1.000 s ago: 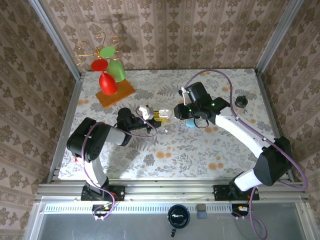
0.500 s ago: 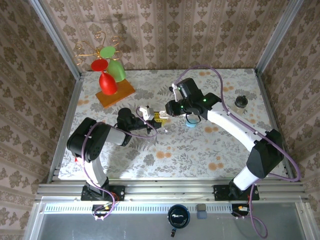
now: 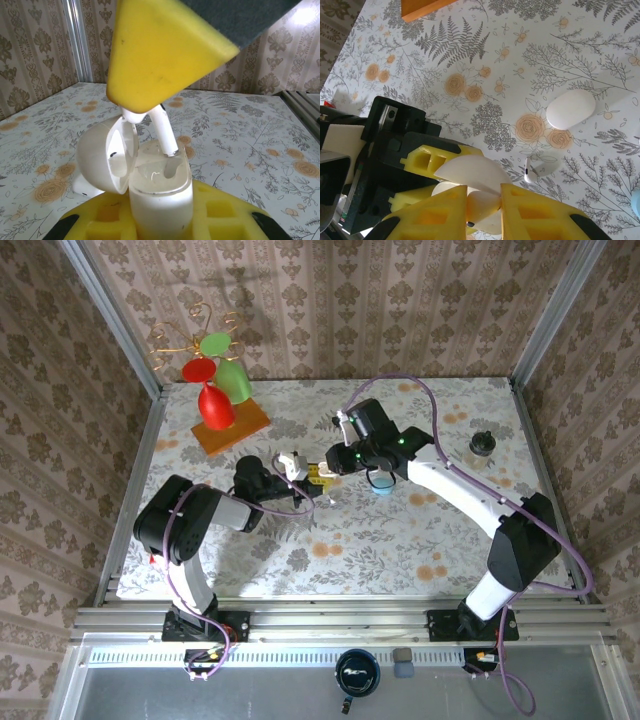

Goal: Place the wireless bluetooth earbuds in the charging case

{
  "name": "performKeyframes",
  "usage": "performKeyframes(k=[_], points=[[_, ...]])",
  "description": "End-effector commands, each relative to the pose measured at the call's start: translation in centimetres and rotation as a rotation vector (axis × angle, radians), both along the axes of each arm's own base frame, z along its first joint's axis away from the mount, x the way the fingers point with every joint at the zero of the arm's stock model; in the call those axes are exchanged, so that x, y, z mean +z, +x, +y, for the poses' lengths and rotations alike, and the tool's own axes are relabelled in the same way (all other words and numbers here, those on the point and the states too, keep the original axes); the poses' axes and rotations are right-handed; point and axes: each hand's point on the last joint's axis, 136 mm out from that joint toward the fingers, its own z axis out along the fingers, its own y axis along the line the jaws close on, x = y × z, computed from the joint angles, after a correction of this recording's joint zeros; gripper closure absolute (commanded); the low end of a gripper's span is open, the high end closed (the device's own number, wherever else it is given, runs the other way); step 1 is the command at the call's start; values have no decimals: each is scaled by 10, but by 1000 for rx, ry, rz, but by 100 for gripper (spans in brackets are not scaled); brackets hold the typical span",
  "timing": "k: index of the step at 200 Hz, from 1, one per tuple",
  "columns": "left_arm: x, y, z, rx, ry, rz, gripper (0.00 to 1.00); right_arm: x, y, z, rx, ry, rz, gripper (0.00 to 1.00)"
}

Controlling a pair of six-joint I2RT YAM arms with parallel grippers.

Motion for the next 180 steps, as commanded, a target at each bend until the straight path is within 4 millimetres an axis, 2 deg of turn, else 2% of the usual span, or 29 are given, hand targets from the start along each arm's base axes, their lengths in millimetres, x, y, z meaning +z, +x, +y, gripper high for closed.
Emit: performKeyframes(k=[1, 115, 180], points=[[17, -9, 0, -29, -27, -53, 99, -4, 0, 6, 26, -3, -14, 78], [16, -6, 2, -19, -27, -46, 98, -8, -2, -9, -12, -50, -38, 78], [22, -2, 3, 2, -39, -20, 98, -18, -7, 6, 32, -18, -18, 77]])
